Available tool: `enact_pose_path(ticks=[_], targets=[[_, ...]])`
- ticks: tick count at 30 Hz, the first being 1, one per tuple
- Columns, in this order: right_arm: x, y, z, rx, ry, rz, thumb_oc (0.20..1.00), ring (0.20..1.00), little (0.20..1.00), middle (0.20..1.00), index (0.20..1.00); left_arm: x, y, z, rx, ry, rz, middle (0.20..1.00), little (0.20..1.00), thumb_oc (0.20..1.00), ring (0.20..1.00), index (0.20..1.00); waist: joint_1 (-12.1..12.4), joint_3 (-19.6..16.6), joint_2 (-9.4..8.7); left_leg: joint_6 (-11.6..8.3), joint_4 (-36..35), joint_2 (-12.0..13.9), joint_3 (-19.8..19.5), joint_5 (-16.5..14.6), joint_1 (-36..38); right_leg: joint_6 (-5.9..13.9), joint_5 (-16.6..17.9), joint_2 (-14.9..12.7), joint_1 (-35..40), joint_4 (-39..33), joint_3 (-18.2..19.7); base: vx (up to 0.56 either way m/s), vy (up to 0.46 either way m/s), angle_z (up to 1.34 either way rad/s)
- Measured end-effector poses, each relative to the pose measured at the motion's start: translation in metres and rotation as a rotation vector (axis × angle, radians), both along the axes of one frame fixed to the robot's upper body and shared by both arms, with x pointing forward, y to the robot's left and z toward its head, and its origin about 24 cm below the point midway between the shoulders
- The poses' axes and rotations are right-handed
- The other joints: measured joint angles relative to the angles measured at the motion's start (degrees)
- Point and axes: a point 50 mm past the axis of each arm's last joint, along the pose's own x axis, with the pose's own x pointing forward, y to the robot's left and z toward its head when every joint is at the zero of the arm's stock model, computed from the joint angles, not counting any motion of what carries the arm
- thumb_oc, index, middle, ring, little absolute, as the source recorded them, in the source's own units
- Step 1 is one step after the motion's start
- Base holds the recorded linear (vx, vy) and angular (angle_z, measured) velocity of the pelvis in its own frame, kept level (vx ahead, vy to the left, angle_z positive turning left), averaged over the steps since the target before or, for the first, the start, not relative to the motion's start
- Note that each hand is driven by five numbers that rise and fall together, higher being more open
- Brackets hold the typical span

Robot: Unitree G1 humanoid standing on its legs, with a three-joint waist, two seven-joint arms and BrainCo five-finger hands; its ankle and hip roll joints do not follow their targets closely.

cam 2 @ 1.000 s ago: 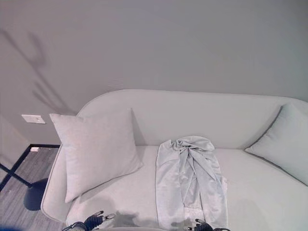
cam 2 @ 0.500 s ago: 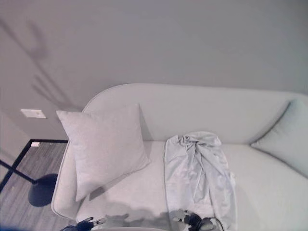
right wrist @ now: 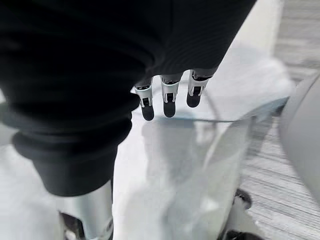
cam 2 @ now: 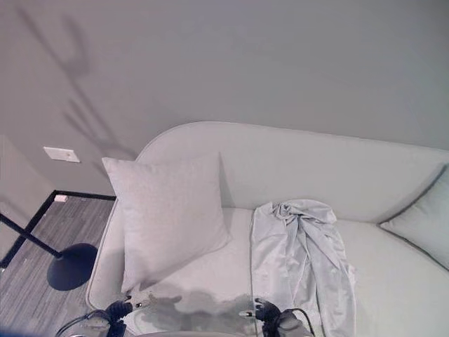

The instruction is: Hang the clothes on the sofa on the clothes rack.

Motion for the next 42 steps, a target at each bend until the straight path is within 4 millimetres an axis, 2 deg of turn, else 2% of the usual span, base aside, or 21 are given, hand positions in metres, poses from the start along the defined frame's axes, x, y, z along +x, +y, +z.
enact_pose_path(ticks=[2,4,5,7,8,10,12,13,16,17,19,22,27,28,29,30,31,33,35,40,42], targets=[[-0.001,0.008,0.000,0.017,-0.014,0.032,1.000,1.000,1.000,1.000,1.000,-0.018,0.003,-0.003,0.001,0.042,0.031,1.000,1.000,1.000,1.000,1.000,0.0,-0.5,-0.26,-1.76,0.5,2.2,-1.5,-0.1,-1.1,-3.34,-2.0,5.4,-0.5,0.3,-0.1,-0.07,-0.472,0.38],[-0.005,-0.001,0.000,-0.004,-0.013,0.026,1.000,1.000,1.000,1.000,1.000,-0.017,-0.001,-0.004,-0.011,0.043,0.025,1.000,1.000,1.000,1.000,1.000,-0.9,-0.4,-1.31,-4.35,-0.3,3.1,-4.7,1.3,-2.3,-5.27,-1.9,10.4,-0.5,0.0,-0.2,-0.05,-0.354,0.91],[-0.007,-0.013,0.000,-0.034,-0.003,0.021,1.000,1.000,1.000,1.000,1.000,-0.014,-0.008,-0.005,-0.029,0.036,0.016,1.000,1.000,1.000,1.000,1.000,-0.5,-0.3,-2.14,-4.70,-0.9,3.1,-2.6,1.4,-2.7,-5.48,-3.9,9.7,-0.7,0.3,-2.2,-0.01,-0.291,0.70],[-0.003,-0.039,0.003,-0.107,-0.002,-0.028,1.000,1.000,1.000,1.000,1.000,-0.019,-0.024,-0.010,-0.082,0.042,0.010,1.000,1.000,1.000,1.000,1.000,-0.9,0.4,-0.41,-4.03,1.5,7.2,7.4,0.7,-1.7,-6.38,-4.0,10.8,-0.4,0.3,-3.2,-0.02,-0.337,0.23],[-0.002,-0.048,0.005,-0.133,-0.007,-0.030,1.000,1.000,1.000,1.000,1.000,-0.024,-0.027,-0.011,-0.091,0.051,0.011,1.000,1.000,1.000,1.000,1.000,-0.9,0.5,1.72,-5.05,0.7,8.4,6.5,0.9,1.2,-6.40,-4.1,12.2,0.4,0.3,-2.5,-0.06,-0.322,-0.07],[-0.002,-0.054,0.005,-0.151,0.000,-0.031,1.000,1.000,1.000,1.000,1.000,-0.020,-0.024,-0.010,-0.081,0.040,-0.004,1.000,1.000,1.000,1.000,1.000,-0.6,0.6,2.15,-6.17,0.4,5.2,6.1,-0.8,2.9,-6.84,-3.3,13.1,-0.3,0.3,-1.0,-0.04,-0.197,-0.40],[-0.004,-0.056,0.004,-0.160,0.015,-0.035,1.000,1.000,1.000,1.000,1.000,-0.014,-0.024,-0.008,-0.074,0.029,-0.027,1.000,1.000,1.000,1.000,1.000,-0.7,0.4,2.96,-2.71,-1.9,0.0,6.2,-2.0,3.2,-6.35,-2.5,14.3,-2.2,0.0,-0.2,-0.04,-0.121,-0.31],[-0.013,-0.056,0.000,-0.162,0.056,-0.044,1.000,1.000,1.000,1.000,1.000,-0.008,-0.018,-0.006,-0.056,0.014,-0.032,1.000,1.000,1.000,1.000,1.000,-0.7,0.5,2.19,-1.45,-2.7,0.3,6.2,-0.9,3.0,-6.28,-2.4,14.5,-3.2,0.0,-0.1,-0.02,-0.066,-0.15],[-0.040,-0.071,-0.004,-0.198,0.128,-0.140,1.000,1.000,1.000,1.000,1.000,-0.010,-0.009,-0.003,-0.033,0.011,-0.026,1.000,1.000,1.000,1.000,1.000,-0.9,0.4,2.74,-0.06,-3.6,2.2,7.1,-0.9,2.2,-6.93,-2.9,12.8,-4.2,3.7,-3.1,0.01,-0.007,-0.03],[-0.057,-0.079,-0.006,-0.220,0.170,-0.179,1.000,1.000,1.000,1.000,1.000,-0.011,-0.004,-0.002,-0.022,0.012,-0.014,1.000,1.000,1.000,1.000,1.000,-1.7,0.1,2.52,-0.20,-3.3,2.1,7.0,-0.8,2.7,-5.50,-3.9,11.3,-3.9,3.8,-1.9,0.03,0.024,-0.04],[-0.083,-0.107,-0.002,-0.303,0.225,-0.272,1.000,1.000,1.000,1.000,1.000,-0.001,-0.009,0.000,-0.042,-0.038,-0.001,1.000,1.000,1.000,1.000,1.000,-3.2,-0.7,3.11,-0.96,-3.2,2.6,7.0,0.1,2.5,-6.07,-1.9,12.0,-2.3,0.6,-1.3,0.03,0.036,-0.09],[-0.091,-0.112,-0.002,-0.324,0.241,-0.277,1.000,1.000,1.000,1.000,1.000,0.018,-0.013,0.005,-0.051,-0.097,-0.026,1.000,1.000,1.000,1.000,1.000,-4.9,-0.7,1.99,-1.55,-3.2,2.8,8.4,-0.3,3.0,-5.87,-1.9,12.9,-3.0,0.5,1.3,0.02,0.088,-0.36],[-0.073,-0.107,-0.001,-0.308,0.181,-0.289,1.000,1.000,1.000,1.000,1.000,0.053,-0.028,0.016,-0.073,-0.201,-0.125,1.000,1.000,1.000,1.000,1.000,-5.5,-1.0,-0.26,-1.33,-3.2,1.5,9.6,-0.6,1.8,-4.69,-2.0,12.0,-5.2,0.8,3.4,0.02,0.155,-0.31],[-0.065,-0.110,0.002,-0.306,0.147,-0.305,1.000,1.000,1.000,1.000,1.000,0.059,-0.033,0.019,-0.080,-0.222,-0.151,1.000,1.000,1.000,1.000,1.000,-5.4,-0.2,0.21,-0.65,-3.2,1.2,9.4,-0.6,1.8,-1.63,-2.1,12.1,-7.4,4.5,4.9,-0.01,0.060,-0.65],[-0.043,-0.112,0.007,-0.304,0.079,-0.298,1.000,1.000,1.000,1.000,1.000,0.065,-0.038,0.021,-0.090,-0.245,-0.168,1.000,1.000,1.000,1.000,1.000,-5.9,1.3,1.72,0.16,-3.2,2.1,10.0,-0.3,2.0,-0.57,-0.9,13.1,-10.6,10.9,5.8,0.14,-0.066,-0.49],[-0.022,-0.112,0.014,-0.292,0.001,-0.281,1.000,1.000,1.000,1.000,1.000,0.071,-0.046,0.023,-0.102,-0.249,-0.211,1.000,1.000,1.000,1.000,1.000,-7.5,3.1,5.29,1.10,-3.2,4.4,11.0,1.2,2.3,-0.49,-1.1,13.5,-13.4,15.7,4.8,0.22,-0.124,-0.41],[-0.020,-0.112,0.015,-0.291,-0.015,-0.279,1.000,1.000,1.000,1.000,1.000,0.080,-0.047,0.029,-0.110,-0.302,-0.213,1.000,1.000,1.000,1.000,1.000,-6.7,3.1,5.83,1.41,-3.5,3.5,11.8,-0.2,2.3,-1.28,-1.7,6.7,-12.6,10.5,2.2,0.25,-0.183,-0.18],[-0.017,-0.109,0.015,-0.285,-0.025,-0.265,1.000,1.000,1.000,1.000,1.000,0.081,-0.036,0.032,-0.075,-0.295,-0.224,1.000,1.000,1.000,1.000,1.000,-6.5,2.5,4.81,1.30,-3.6,3.2,11.1,-0.1,2.0,-1.58,-1.2,2.9,-11.1,4.2,2.8,0.17,-0.174,-0.02],[-0.018,-0.105,0.014,-0.273,-0.024,-0.272,1.000,1.000,1.000,1.000,1.000,0.082,-0.025,0.035,-0.048,-0.294,-0.223,1.000,1.000,1.000,1.000,1.000,-6.3,2.2,2.83,0.62,-3.2,3.3,10.7,0.0,1.8,-0.80,-0.4,2.0,-8.7,0.4,2.8,0.13,-0.192,0.14],[-0.011,-0.102,0.020,-0.252,-0.102,-0.260,1.000,1.000,1.000,1.000,1.000,0.058,-0.002,0.035,-0.032,-0.273,-0.161,1.000,1.000,1.000,1.000,1.000,-6.6,0.0,-2.27,-1.50,-3.2,3.1,9.8,-0.3,1.8,-1.17,1.6,4.8,-4.8,0.4,1.7,0.10,-0.207,0.09],[-0.009,-0.108,0.023,-0.267,-0.114,-0.258,1.000,1.000,1.000,1.000,1.000,0.058,-0.008,0.034,-0.053,-0.272,-0.164,1.000,1.000,1.000,1.000,1.000,-6.6,0.0,-2.01,-2.20,-3.2,4.4,9.4,-0.1,1.5,-0.23,0.4,5.9,-4.6,0.6,1.5,0.11,-0.191,0.15]])
